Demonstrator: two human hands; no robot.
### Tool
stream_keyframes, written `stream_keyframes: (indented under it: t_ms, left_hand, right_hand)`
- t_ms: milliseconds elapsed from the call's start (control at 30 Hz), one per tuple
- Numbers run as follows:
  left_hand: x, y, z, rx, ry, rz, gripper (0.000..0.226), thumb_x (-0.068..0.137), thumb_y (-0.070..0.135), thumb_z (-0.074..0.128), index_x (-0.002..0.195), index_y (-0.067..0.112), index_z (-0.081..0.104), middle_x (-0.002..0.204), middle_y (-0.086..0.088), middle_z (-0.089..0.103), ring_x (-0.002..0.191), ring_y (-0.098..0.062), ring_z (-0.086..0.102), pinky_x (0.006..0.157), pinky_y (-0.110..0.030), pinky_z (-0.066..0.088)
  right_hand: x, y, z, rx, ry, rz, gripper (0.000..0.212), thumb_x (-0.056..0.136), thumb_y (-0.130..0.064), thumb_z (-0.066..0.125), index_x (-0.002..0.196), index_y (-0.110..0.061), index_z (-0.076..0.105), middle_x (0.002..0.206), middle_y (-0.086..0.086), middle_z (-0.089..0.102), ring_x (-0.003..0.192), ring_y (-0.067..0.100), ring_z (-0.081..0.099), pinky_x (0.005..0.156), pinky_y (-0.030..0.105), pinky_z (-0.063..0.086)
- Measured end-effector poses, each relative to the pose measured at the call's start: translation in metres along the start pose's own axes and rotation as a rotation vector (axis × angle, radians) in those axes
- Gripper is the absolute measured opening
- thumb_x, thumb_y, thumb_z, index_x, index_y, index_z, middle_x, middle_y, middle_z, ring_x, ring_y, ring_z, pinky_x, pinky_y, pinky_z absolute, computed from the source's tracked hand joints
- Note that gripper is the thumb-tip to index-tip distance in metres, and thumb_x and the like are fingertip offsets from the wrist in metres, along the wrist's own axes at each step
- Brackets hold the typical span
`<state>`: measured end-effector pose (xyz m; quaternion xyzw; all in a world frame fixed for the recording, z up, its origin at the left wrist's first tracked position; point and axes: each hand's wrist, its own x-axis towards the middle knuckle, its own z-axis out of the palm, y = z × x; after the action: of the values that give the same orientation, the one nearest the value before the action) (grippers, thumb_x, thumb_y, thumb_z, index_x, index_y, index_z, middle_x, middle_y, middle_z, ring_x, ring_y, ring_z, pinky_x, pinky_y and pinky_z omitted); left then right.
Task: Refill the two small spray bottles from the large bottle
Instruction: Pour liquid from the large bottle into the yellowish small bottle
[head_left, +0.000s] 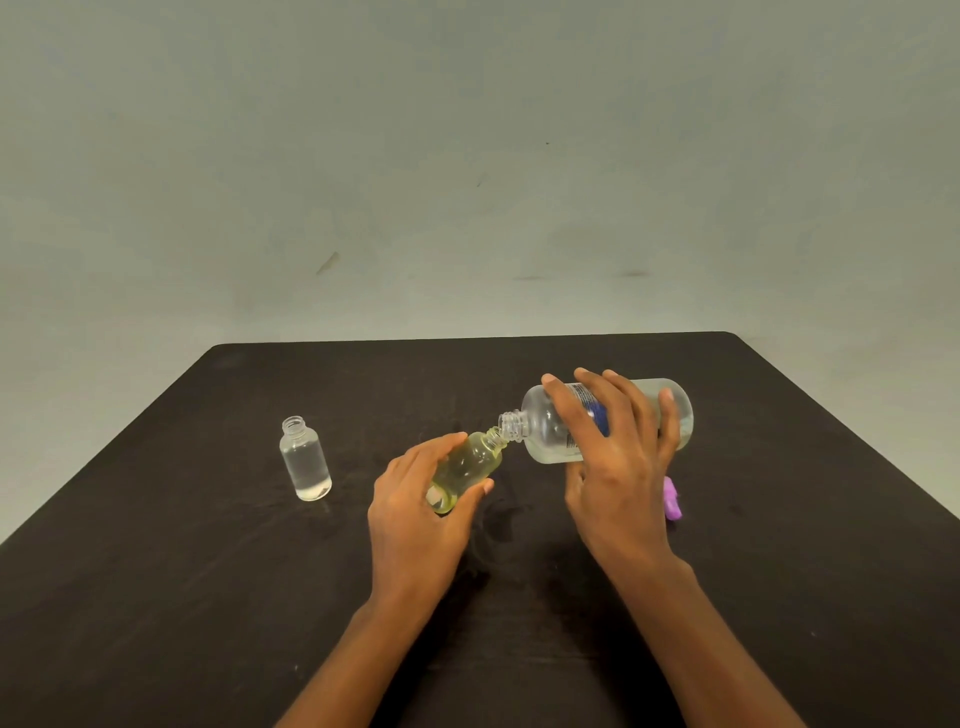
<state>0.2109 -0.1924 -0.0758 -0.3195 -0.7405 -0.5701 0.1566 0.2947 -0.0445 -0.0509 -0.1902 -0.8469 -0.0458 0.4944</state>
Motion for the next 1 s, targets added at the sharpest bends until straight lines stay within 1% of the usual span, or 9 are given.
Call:
stream_keyframes:
  t_ms: [167, 267, 333, 500, 567, 633, 733, 867, 1000]
  left_hand:
    - [-0.0006, -0.0009, 0.0000, -0.004, 0.001, 0.008, 0.048, 0.066, 0.044, 0.071, 0.112, 0.044, 0.056, 0.105, 0.025, 0.061, 0.102, -0.006, 0.057, 0.087, -0.041, 0.050]
    - [-0.0005, -0.0007, -0.0002, -0.008, 0.006, 0.010, 0.050, 0.067, 0.036, 0.075, 0.112, 0.043, 0.056, 0.104, 0.024, 0.061, 0.101, -0.006, 0.058, 0.086, -0.040, 0.051]
    - [-0.0005, 0.0001, -0.0007, -0.007, 0.006, 0.017, 0.050, 0.067, 0.031, 0.077, 0.112, 0.042, 0.056, 0.104, 0.024, 0.061, 0.101, -0.004, 0.058, 0.087, -0.036, 0.051]
    - [0.0002, 0.0003, -0.0010, 0.001, 0.007, 0.030, 0.049, 0.066, 0.034, 0.075, 0.111, 0.042, 0.057, 0.103, 0.026, 0.061, 0.100, -0.002, 0.057, 0.086, -0.024, 0.049]
    - [0.0002, -0.0003, -0.0014, 0.007, 0.006, 0.034, 0.049, 0.067, 0.030, 0.079, 0.109, 0.041, 0.059, 0.102, 0.026, 0.060, 0.100, -0.001, 0.056, 0.086, -0.021, 0.048]
    - [0.0000, -0.0011, -0.0018, 0.011, 0.008, 0.034, 0.051, 0.067, 0.022, 0.083, 0.107, 0.042, 0.060, 0.101, 0.026, 0.060, 0.100, 0.000, 0.056, 0.086, -0.021, 0.047]
    - [0.0002, -0.0015, -0.0020, 0.013, 0.012, 0.040, 0.052, 0.067, 0.019, 0.083, 0.107, 0.042, 0.060, 0.101, 0.025, 0.061, 0.099, -0.001, 0.057, 0.086, -0.021, 0.047]
    - [0.0008, -0.0010, -0.0016, 0.010, 0.016, 0.042, 0.054, 0.067, 0.019, 0.083, 0.109, 0.042, 0.058, 0.101, 0.024, 0.062, 0.099, -0.002, 0.057, 0.086, -0.020, 0.046]
    - [0.0011, 0.0001, -0.0015, 0.013, 0.022, 0.054, 0.050, 0.066, 0.028, 0.079, 0.110, 0.041, 0.057, 0.101, 0.025, 0.061, 0.098, -0.001, 0.057, 0.085, -0.021, 0.047]
  right_hand:
    - [0.0002, -0.0008, -0.0014, -0.003, -0.002, 0.002, 0.090, 0.061, 0.011, 0.076, 0.133, -0.031, 0.043, 0.129, 0.005, 0.054, 0.127, 0.023, 0.040, 0.113, 0.049, 0.013]
    - [0.0004, -0.0009, -0.0020, 0.001, -0.004, 0.002, 0.090, 0.061, 0.011, 0.076, 0.133, -0.031, 0.043, 0.129, 0.006, 0.055, 0.128, 0.024, 0.040, 0.113, 0.050, 0.013]
    - [0.0007, -0.0009, -0.0022, 0.003, -0.003, 0.002, 0.089, 0.061, 0.011, 0.076, 0.133, -0.031, 0.044, 0.129, 0.006, 0.055, 0.127, 0.024, 0.040, 0.113, 0.051, 0.013]
    - [0.0005, -0.0013, -0.0022, 0.003, 0.000, 0.004, 0.087, 0.062, 0.010, 0.074, 0.133, -0.031, 0.044, 0.129, 0.005, 0.053, 0.128, 0.024, 0.041, 0.113, 0.050, 0.013]
    - [0.0005, -0.0011, -0.0019, 0.006, -0.001, 0.004, 0.087, 0.062, 0.011, 0.074, 0.133, -0.031, 0.044, 0.129, 0.005, 0.053, 0.128, 0.024, 0.041, 0.113, 0.050, 0.012]
    - [0.0006, -0.0013, -0.0018, 0.006, 0.000, 0.005, 0.088, 0.062, 0.012, 0.074, 0.133, -0.030, 0.045, 0.129, 0.005, 0.053, 0.128, 0.024, 0.041, 0.114, 0.049, 0.012]
    - [0.0007, -0.0012, -0.0017, 0.003, -0.002, 0.003, 0.088, 0.060, 0.012, 0.076, 0.133, -0.029, 0.047, 0.129, 0.005, 0.053, 0.128, 0.024, 0.040, 0.114, 0.049, 0.011]
    - [0.0004, -0.0012, -0.0017, 0.001, -0.008, 0.003, 0.089, 0.060, 0.012, 0.076, 0.133, -0.030, 0.046, 0.130, 0.005, 0.054, 0.128, 0.024, 0.040, 0.114, 0.048, 0.010]
    - [0.0006, -0.0017, -0.0011, -0.001, 0.000, 0.005, 0.089, 0.061, 0.012, 0.075, 0.133, -0.031, 0.045, 0.129, 0.004, 0.053, 0.128, 0.023, 0.040, 0.114, 0.049, 0.012]
